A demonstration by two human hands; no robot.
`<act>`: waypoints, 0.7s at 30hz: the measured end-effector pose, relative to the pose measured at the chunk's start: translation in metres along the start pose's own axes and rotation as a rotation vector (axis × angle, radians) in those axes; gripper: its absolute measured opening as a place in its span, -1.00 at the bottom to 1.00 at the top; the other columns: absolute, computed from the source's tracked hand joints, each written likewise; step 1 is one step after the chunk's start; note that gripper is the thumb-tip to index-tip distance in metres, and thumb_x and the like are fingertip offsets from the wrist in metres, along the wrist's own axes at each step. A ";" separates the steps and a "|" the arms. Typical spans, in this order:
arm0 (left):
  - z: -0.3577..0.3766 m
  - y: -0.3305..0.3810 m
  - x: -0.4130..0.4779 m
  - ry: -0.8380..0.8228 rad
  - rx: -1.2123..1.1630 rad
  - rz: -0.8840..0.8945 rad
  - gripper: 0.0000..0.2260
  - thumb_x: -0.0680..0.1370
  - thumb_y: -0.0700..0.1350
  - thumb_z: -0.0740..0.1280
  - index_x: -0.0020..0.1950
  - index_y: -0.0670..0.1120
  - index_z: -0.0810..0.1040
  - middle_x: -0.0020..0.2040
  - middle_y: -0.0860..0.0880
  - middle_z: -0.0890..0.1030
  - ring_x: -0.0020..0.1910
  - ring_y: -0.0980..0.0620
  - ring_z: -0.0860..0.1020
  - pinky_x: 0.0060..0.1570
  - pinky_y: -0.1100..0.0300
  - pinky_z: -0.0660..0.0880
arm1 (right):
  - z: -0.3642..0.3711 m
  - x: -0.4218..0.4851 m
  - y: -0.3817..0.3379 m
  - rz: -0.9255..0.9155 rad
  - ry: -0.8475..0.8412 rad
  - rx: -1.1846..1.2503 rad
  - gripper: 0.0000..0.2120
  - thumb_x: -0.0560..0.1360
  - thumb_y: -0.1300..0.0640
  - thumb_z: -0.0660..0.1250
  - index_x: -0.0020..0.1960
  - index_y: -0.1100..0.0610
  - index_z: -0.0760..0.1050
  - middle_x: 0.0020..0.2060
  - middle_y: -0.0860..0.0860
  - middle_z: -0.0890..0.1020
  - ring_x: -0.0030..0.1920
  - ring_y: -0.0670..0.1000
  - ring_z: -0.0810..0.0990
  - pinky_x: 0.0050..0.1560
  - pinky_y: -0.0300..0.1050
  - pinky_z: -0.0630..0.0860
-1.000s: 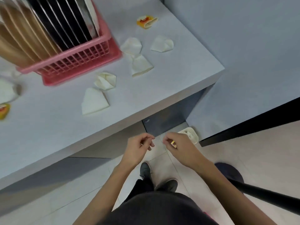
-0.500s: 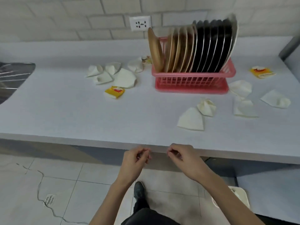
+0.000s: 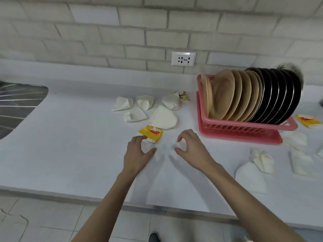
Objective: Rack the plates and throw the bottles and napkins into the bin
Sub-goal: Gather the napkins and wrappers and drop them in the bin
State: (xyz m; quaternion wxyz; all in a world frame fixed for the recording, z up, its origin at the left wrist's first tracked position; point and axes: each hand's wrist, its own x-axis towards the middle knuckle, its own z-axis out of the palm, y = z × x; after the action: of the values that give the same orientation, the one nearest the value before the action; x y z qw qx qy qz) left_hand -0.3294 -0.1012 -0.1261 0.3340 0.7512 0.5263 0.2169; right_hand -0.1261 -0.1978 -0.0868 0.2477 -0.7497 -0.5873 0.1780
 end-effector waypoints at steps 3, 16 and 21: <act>0.008 0.001 0.040 -0.008 0.118 -0.002 -0.32 0.39 0.23 0.47 0.40 -0.03 0.37 0.43 -0.01 0.35 0.37 -0.11 0.32 0.25 -0.08 0.41 | 0.004 0.045 -0.003 -0.025 -0.007 -0.176 -0.63 0.44 -0.02 0.43 0.13 0.09 0.40 0.31 0.03 0.31 0.27 0.06 0.34 0.12 -0.02 0.47; 0.032 -0.019 0.077 -0.084 0.328 -0.021 -0.46 0.41 0.21 0.42 0.25 -0.08 0.47 0.37 -0.03 0.37 0.38 -0.10 0.31 0.29 0.01 0.36 | 0.042 0.160 -0.006 -0.008 -0.175 -0.576 -0.30 0.35 -0.19 0.47 0.28 0.22 0.34 0.37 0.21 0.23 0.36 0.25 0.24 0.33 0.12 0.30; 0.021 -0.024 0.076 -0.114 0.300 -0.036 -0.66 0.41 0.09 0.46 0.05 -0.03 0.46 0.20 0.00 0.41 0.22 -0.06 0.37 0.09 0.11 0.40 | 0.046 0.164 -0.001 -0.027 -0.166 -0.648 -0.44 0.38 -0.01 0.46 0.25 0.20 0.34 0.25 0.16 0.33 0.20 0.20 0.39 0.15 0.05 0.38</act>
State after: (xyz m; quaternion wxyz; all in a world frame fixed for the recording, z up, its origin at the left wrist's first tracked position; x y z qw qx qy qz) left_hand -0.3045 -0.0304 -0.1601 0.2512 0.7941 0.5466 0.0867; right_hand -0.1119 -0.0314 -0.1197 -0.0498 -0.7645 -0.6415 0.0392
